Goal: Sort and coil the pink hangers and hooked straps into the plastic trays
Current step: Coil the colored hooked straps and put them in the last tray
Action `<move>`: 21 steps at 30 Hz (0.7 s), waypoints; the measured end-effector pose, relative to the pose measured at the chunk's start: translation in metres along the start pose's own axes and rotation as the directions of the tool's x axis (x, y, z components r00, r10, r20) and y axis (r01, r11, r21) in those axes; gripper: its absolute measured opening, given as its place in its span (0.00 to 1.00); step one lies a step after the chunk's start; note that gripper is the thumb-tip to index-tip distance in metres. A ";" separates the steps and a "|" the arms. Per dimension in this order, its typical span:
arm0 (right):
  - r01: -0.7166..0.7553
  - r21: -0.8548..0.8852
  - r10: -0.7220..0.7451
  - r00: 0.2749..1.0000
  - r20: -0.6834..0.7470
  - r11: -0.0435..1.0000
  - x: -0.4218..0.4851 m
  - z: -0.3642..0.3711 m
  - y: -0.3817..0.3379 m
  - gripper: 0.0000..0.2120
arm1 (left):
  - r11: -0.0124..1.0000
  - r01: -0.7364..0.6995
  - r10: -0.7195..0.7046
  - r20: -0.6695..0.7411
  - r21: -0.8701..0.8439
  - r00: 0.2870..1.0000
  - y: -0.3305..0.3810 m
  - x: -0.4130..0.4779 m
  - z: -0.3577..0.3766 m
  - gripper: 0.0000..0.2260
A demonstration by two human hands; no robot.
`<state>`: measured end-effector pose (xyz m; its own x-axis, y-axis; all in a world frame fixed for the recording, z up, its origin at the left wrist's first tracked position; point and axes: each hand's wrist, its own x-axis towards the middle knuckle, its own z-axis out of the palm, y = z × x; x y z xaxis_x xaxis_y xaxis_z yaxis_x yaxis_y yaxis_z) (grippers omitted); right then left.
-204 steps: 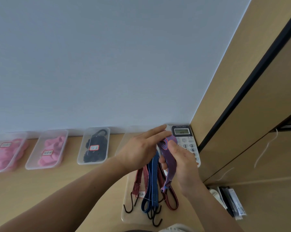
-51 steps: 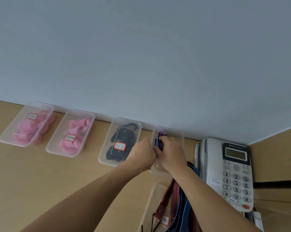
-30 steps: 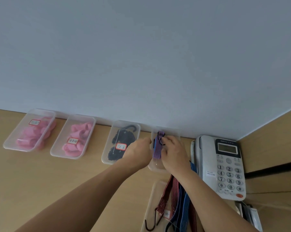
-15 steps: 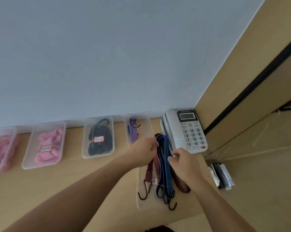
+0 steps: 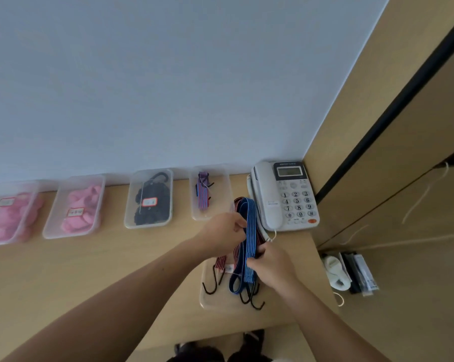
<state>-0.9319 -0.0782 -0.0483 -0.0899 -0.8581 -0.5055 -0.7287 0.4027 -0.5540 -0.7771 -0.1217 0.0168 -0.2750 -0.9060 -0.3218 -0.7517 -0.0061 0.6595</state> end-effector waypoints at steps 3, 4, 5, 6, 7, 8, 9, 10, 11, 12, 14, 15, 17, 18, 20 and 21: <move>-0.010 0.240 -0.006 0.998 0.068 0.971 0.002 -0.010 0.001 0.05 | 1.000 0.014 -0.014 -0.020 -0.019 1.000 0.005 -0.002 0.001 0.15; -0.019 0.342 -0.016 0.995 0.099 0.940 0.000 -0.016 -0.001 0.05 | 1.000 0.018 -0.019 -0.021 -0.023 1.000 0.006 -0.003 0.001 0.14; -0.030 0.433 -0.025 0.992 0.121 0.901 -0.002 -0.023 -0.003 0.06 | 1.000 0.019 -0.019 -0.014 -0.025 1.000 0.007 -0.004 0.000 0.12; -0.036 0.508 -0.038 0.990 0.134 0.861 -0.004 -0.032 -0.007 0.06 | 1.000 0.015 -0.015 0.001 -0.021 1.000 0.007 -0.005 -0.001 0.11; -0.031 0.572 -0.060 0.988 0.140 0.820 -0.006 -0.041 -0.013 0.05 | 1.000 0.011 -0.011 0.021 -0.017 1.000 0.008 -0.007 -0.002 0.10; -0.017 0.629 -0.091 0.986 0.139 0.777 -0.009 -0.050 -0.019 0.05 | 1.000 0.008 -0.007 0.042 -0.015 0.999 0.010 -0.009 -0.004 0.09; 0.000 0.682 -0.124 0.983 0.132 0.732 -0.011 -0.059 -0.025 0.05 | 1.000 -0.001 0.002 0.054 -0.021 0.999 0.012 -0.011 -0.006 0.08; 0.017 0.728 -0.152 0.981 0.121 0.686 -0.013 -0.067 -0.031 0.06 | 0.999 -0.023 0.025 0.048 -0.042 0.999 0.014 -0.013 -0.009 0.08; 0.033 0.758 -0.172 0.979 0.106 0.651 -0.015 -0.075 -0.038 0.07 | 0.996 -0.057 0.060 0.031 -0.075 0.998 0.018 -0.016 -0.013 0.08; 0.050 0.775 -0.184 0.979 0.086 0.630 -0.016 -0.082 -0.044 0.07 | 0.988 -0.100 0.103 0.016 -0.114 0.995 0.023 -0.019 -0.019 0.10; 0.079 0.796 -0.201 0.978 0.054 0.600 -0.018 -0.095 -0.053 0.06 | 0.967 -0.188 0.195 0.021 -0.173 0.981 0.035 -0.025 -0.032 0.18; 0.079 0.814 -0.209 0.977 0.053 0.575 -0.017 -0.100 -0.057 0.06 | 0.960 -0.223 0.232 0.034 -0.168 0.972 0.040 -0.028 -0.038 0.22; 0.058 0.853 -0.226 0.971 0.071 0.519 -0.017 -0.110 -0.063 0.08 | 0.953 -0.286 0.291 0.036 -0.099 0.956 0.047 -0.030 -0.048 0.27; 0.046 0.866 -0.236 0.968 0.084 0.498 -0.018 -0.113 -0.066 0.09 | 0.948 -0.313 0.314 0.012 -0.066 0.949 0.051 -0.030 -0.051 0.27; 0.053 0.869 -0.244 0.966 0.079 0.492 -0.020 -0.116 -0.072 0.06 | 0.940 -0.340 0.337 -0.066 -0.029 0.939 0.057 -0.031 -0.056 0.24; 0.091 0.848 -0.237 0.971 0.041 0.522 -0.021 -0.116 -0.075 0.04 | 0.938 -0.346 0.342 -0.105 -0.022 0.934 0.059 -0.031 -0.058 0.22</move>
<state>-0.9544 -0.1270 0.0807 0.1135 -0.9152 -0.3868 0.1874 0.4020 -0.8962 -0.7782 -0.1184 0.1055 -0.4507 -0.8926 -0.0031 -0.5970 0.2988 0.7445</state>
